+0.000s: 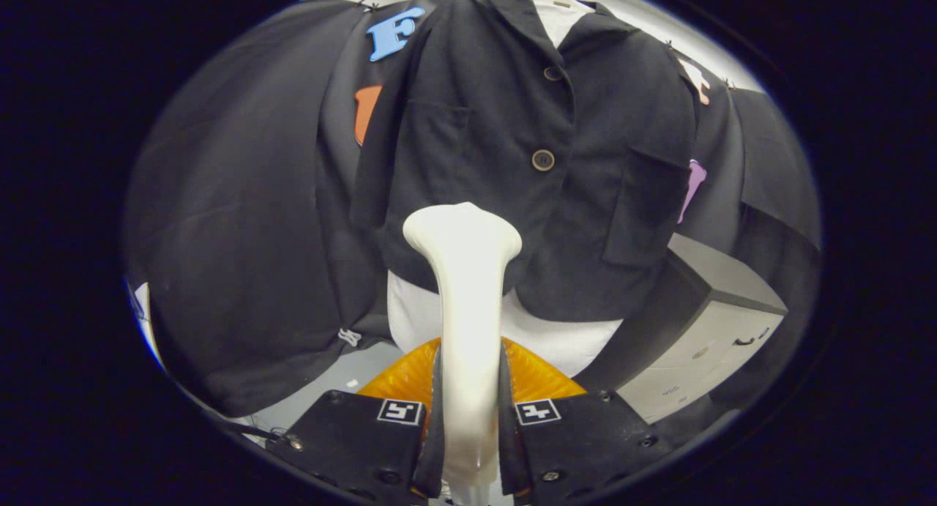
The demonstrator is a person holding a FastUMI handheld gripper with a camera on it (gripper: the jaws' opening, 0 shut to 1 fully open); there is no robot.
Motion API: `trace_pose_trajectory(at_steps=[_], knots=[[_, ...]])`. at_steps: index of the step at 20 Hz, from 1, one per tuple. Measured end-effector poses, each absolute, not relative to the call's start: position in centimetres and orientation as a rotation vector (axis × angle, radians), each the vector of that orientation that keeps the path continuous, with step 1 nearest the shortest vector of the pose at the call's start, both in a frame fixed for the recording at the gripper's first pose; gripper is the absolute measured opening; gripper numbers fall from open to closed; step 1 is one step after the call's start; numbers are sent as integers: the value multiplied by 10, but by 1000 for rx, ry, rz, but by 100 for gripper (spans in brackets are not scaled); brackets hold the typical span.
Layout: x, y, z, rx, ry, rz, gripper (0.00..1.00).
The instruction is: Iron the clothes twice with a garment steamer, once on the left side and once on the right side.
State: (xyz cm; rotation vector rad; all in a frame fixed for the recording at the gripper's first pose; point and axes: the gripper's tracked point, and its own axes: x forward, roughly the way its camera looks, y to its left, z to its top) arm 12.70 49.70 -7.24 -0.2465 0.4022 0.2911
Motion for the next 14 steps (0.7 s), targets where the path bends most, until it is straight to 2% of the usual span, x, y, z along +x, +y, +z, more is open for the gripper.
trace_pose_trajectory(at_steps=[10, 14], knots=[[117, 482, -97, -266, 476, 277, 33], [66, 424, -90, -254, 478, 257, 33]])
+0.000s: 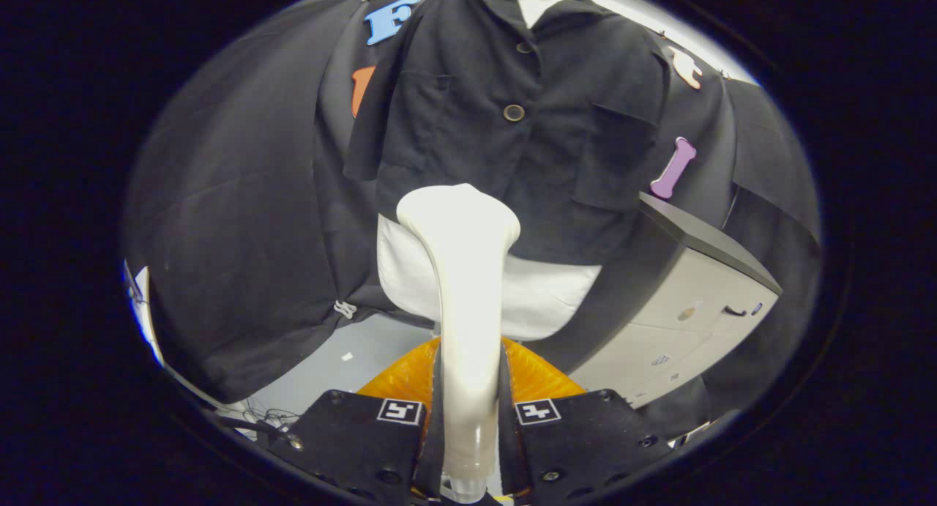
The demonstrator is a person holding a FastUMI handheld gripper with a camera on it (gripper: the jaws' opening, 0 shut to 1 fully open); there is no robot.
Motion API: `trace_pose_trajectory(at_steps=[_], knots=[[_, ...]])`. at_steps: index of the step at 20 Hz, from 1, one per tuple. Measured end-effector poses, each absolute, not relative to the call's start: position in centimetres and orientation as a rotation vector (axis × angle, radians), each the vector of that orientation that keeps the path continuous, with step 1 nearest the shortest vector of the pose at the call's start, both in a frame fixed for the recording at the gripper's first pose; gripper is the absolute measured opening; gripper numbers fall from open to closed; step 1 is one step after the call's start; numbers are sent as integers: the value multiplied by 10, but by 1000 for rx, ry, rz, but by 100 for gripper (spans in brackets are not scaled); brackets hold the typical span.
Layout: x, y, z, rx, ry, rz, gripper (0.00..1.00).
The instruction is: Iron the clothes twice with a garment steamer, once on the left side and once on the right side.
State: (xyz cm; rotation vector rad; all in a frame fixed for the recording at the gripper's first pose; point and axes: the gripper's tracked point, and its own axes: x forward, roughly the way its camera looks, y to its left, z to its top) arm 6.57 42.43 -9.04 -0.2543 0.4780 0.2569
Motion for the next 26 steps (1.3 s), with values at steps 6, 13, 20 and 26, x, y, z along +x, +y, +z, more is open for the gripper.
trace_pose_trajectory(at_steps=[6, 13, 20, 26], knots=[[28, 339, -73, -218, 485, 205, 33], [-17, 240, -47, -147, 478, 155, 33], [-74, 141, -39, -139, 477, 175, 33], [-117, 71, -42, -111, 477, 195, 33]])
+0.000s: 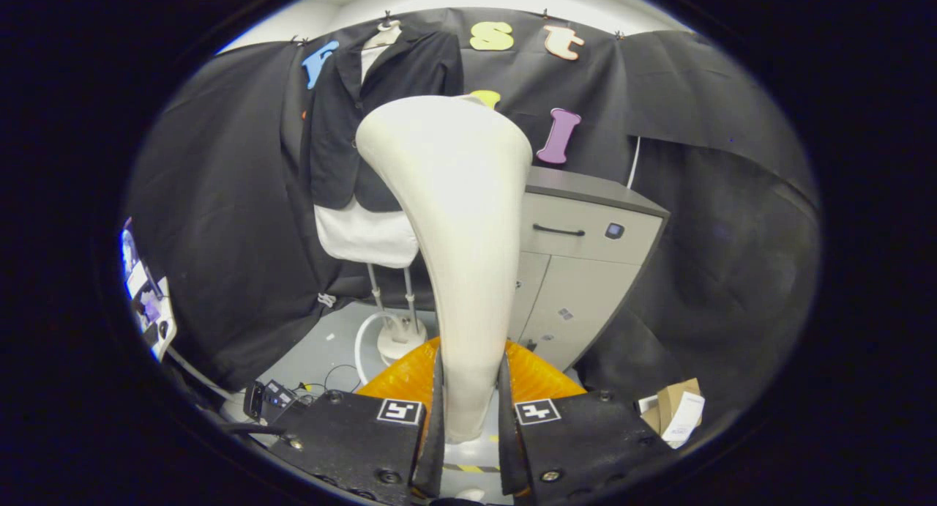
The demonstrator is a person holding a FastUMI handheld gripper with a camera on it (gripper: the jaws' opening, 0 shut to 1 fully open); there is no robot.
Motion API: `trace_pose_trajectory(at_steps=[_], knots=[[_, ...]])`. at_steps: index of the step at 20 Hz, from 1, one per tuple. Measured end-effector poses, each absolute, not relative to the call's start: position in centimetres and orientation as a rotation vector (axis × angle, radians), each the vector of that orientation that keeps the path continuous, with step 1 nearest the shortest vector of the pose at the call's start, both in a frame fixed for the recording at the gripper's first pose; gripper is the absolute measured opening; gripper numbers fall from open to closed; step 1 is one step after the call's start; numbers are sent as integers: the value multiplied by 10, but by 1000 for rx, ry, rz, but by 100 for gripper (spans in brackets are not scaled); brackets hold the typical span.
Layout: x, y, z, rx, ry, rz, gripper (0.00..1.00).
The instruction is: Iron the clothes twice with a garment steamer, once on the left side and once on the right side.
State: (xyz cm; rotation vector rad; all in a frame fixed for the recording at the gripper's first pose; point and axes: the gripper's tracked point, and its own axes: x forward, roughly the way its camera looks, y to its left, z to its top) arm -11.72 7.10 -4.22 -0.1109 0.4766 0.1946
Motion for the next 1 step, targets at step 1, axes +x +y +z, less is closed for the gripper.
trace_pose_trajectory(at_steps=[1], knots=[[-123, 63, -42, -101, 479, 198, 33]])
